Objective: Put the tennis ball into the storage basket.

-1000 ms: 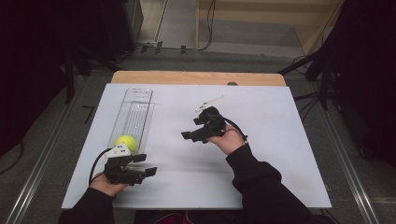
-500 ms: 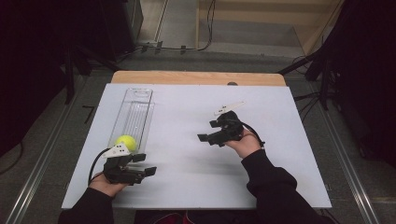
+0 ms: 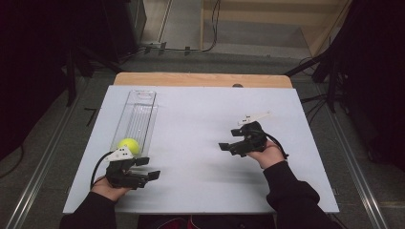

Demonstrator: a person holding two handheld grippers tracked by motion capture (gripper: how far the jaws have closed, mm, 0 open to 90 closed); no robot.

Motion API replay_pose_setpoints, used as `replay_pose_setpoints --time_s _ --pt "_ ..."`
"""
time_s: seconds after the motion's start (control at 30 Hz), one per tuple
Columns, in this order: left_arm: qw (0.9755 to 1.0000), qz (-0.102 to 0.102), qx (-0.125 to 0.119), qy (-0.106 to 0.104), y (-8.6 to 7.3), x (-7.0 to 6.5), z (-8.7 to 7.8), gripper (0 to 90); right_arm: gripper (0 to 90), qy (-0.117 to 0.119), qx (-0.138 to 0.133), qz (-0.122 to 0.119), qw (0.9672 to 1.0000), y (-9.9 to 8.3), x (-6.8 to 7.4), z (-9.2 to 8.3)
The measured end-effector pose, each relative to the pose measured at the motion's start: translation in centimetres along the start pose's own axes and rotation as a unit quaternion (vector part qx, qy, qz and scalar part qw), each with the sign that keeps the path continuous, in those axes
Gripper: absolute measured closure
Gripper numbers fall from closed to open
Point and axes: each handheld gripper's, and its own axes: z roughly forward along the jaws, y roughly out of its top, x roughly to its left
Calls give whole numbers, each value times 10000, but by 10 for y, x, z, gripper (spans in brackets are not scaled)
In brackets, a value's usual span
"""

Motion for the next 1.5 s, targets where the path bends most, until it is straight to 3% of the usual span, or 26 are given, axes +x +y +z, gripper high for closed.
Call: replay_pose_setpoints --time_s 0.73,1.17,1.3,1.5 --pt "10000 -16 -3 -25 0 0 0 244 180 -200 -46 199 9996 -52 -7 -36" --pt "10000 -11 -15 -30 0 0 1 244 180 -364 -6 403 9985 -82 -14 -50" --pt "10000 -9 -9 -37 0 0 1 244 180 -479 56 348 9982 -90 -17 -50" --pt "10000 15 0 -48 1 0 1 244 180 -472 77 445 9979 -95 -22 -49"
